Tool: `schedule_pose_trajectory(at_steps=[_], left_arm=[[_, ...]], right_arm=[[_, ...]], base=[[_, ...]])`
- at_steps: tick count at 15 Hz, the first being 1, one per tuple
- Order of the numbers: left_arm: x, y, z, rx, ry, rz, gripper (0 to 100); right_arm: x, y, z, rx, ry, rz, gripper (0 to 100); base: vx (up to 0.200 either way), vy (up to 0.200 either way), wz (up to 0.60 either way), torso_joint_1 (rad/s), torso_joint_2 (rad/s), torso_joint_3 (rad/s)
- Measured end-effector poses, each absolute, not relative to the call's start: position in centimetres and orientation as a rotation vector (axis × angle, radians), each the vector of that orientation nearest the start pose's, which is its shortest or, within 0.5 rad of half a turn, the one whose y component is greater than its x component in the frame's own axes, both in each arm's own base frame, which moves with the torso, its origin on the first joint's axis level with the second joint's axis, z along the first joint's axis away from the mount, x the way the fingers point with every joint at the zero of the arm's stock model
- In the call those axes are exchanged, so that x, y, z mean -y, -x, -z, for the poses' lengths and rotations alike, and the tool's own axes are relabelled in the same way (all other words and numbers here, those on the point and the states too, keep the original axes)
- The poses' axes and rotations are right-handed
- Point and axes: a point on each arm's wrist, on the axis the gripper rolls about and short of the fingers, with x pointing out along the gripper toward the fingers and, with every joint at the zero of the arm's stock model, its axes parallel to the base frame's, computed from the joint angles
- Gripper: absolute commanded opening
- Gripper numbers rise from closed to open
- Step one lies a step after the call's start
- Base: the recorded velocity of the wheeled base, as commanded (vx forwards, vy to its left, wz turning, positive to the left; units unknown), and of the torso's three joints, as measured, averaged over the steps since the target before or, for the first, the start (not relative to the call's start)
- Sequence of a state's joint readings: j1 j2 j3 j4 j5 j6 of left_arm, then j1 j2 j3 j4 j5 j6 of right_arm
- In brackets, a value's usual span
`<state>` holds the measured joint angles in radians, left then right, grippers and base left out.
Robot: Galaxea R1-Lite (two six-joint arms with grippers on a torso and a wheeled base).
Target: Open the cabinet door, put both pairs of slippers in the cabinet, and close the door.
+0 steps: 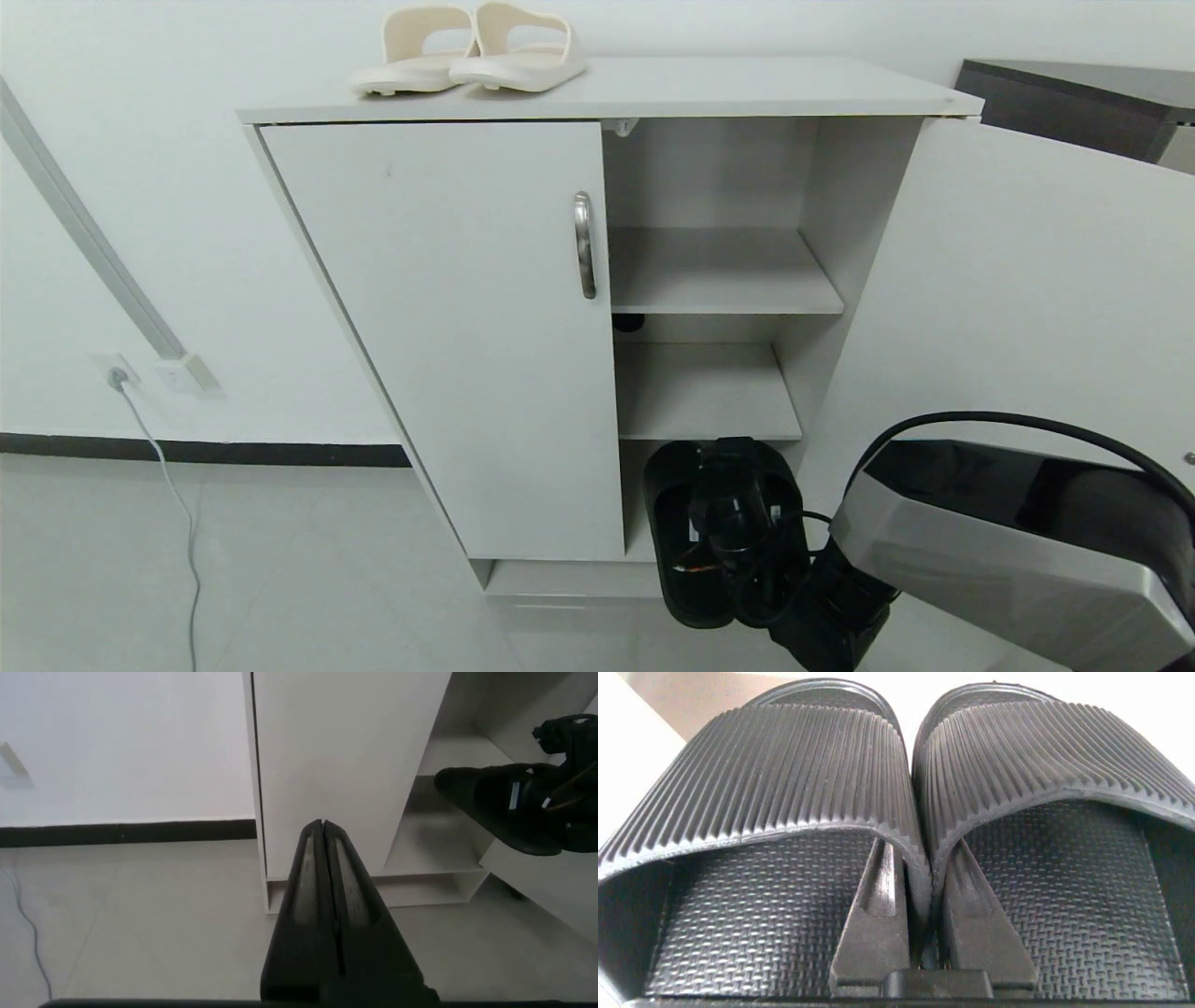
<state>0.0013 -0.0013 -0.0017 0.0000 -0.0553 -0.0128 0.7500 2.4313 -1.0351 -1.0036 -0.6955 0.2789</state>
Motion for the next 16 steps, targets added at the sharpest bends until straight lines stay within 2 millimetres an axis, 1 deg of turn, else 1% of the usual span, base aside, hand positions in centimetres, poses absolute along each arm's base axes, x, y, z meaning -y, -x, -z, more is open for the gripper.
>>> schedule_pose_trajectory(at_steps=[6, 12, 16], left_arm=[[0.1, 2.3, -7.6, 0.003, 0.011, 0.055, 0], [0.1, 2.3, -7.6, 0.003, 0.01, 0.055, 0], [0.1, 2.3, -7.6, 0.003, 0.01, 0.055, 0]], right_arm=[[-27.2, -33.3, 0.6, -0.187, -0.044, -0.002, 0], [-26.9, -33.6, 1.1, -0.182, -0.044, 0.005, 0], [-26.9, -33.6, 1.2, -0.181, -0.035, 0.005, 0]], base=[[0.0, 0.0, 0.0, 0.0, 0.0, 0.0], [0.0, 0.0, 0.0, 0.0, 0.0, 0.0], [0.2, 0.0, 0.0, -0.002, 0.0, 0.002]])
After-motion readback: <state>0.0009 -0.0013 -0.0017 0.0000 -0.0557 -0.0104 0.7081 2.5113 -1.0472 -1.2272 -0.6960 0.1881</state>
